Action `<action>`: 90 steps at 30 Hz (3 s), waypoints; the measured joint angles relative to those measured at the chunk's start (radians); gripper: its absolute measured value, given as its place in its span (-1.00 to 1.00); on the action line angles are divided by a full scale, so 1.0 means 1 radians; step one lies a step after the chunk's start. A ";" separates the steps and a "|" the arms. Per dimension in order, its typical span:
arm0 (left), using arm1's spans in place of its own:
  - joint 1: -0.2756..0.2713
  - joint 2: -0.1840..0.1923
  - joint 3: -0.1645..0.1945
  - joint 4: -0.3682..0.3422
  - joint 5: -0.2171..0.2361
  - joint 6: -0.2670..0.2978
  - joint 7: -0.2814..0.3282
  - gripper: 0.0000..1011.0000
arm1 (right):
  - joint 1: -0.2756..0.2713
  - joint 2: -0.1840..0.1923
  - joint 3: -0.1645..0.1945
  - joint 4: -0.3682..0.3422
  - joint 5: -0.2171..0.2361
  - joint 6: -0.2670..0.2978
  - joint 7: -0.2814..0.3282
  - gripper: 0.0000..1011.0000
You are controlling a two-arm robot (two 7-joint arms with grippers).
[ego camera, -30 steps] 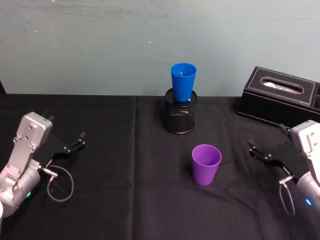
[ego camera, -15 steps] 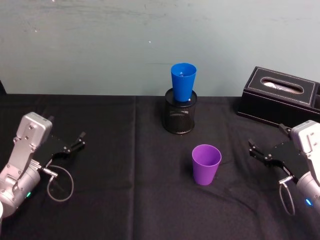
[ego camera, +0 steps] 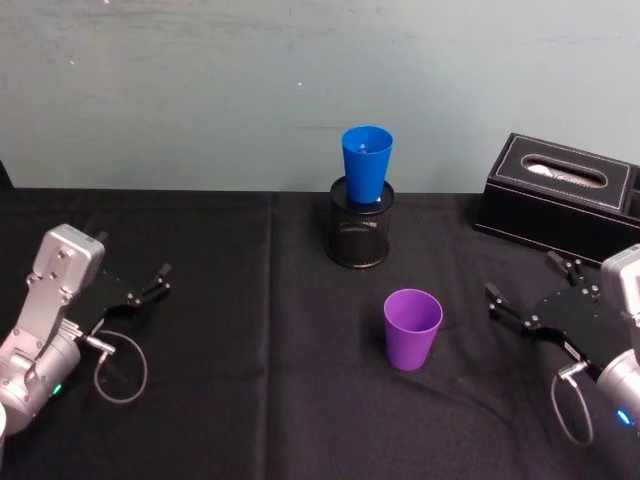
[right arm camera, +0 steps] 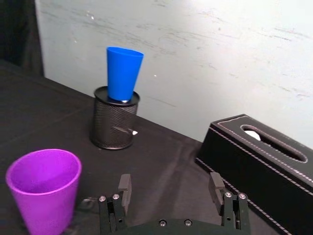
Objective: Pick up one cup with a gripper and tap it against the other cup.
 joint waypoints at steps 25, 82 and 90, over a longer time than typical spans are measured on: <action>0.000 0.000 0.000 0.000 0.000 0.000 0.000 1.00 | -0.139 0.006 0.060 -0.117 0.124 -0.022 0.206 0.99; 0.000 0.000 0.000 0.000 0.000 0.000 0.000 1.00 | -0.115 -0.123 0.056 0.013 0.027 -0.060 0.328 0.99; 0.000 0.000 0.000 0.000 0.000 0.000 0.000 1.00 | -0.106 -0.136 0.059 0.029 0.038 -0.055 0.339 0.99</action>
